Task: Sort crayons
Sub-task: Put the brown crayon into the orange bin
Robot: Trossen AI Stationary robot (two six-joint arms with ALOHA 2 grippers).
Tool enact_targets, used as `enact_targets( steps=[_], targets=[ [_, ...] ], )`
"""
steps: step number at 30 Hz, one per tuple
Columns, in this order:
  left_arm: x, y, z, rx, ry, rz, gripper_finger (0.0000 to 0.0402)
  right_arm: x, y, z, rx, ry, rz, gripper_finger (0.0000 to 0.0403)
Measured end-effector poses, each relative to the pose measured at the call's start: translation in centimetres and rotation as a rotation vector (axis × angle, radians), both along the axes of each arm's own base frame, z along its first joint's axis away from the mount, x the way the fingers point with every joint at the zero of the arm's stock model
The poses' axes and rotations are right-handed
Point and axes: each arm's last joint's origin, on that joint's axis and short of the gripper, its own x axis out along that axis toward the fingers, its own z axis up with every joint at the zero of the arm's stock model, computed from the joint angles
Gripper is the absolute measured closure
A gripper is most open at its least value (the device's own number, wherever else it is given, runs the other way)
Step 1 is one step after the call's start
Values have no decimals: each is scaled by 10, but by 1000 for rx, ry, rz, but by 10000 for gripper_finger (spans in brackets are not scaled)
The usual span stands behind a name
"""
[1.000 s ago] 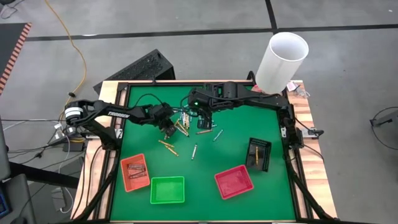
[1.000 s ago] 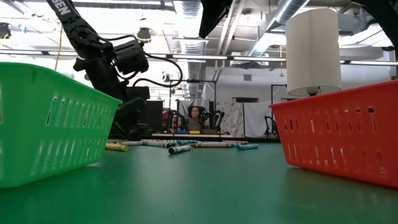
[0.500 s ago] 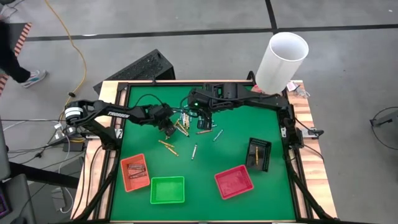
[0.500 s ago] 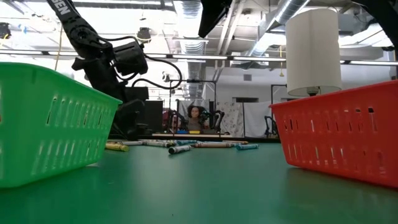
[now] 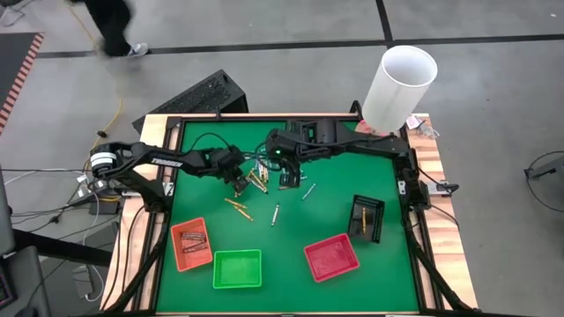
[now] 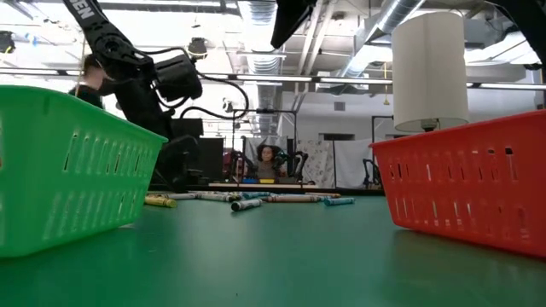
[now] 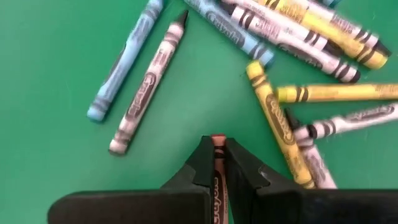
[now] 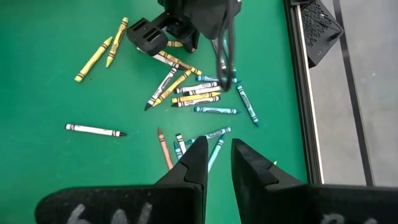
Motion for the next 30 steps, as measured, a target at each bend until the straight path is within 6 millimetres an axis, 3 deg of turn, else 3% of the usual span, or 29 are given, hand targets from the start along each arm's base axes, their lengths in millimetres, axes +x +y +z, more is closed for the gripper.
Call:
enact_targets(
  steps=[8,15,22,30],
  targets=[
    [-5,-2,34,62,-156,-3,401,3,6,3,-46,-42,-22,337],
    [-21,-8,87,174,-420,0,401,7,10,7,-107,-120,-97,337],
    [-52,-22,149,347,-768,-38,401,12,30,14,-99,-216,-48,337],
    [-93,-53,195,450,-1101,-170,401,29,48,33,-22,-449,160,337]
  ],
)
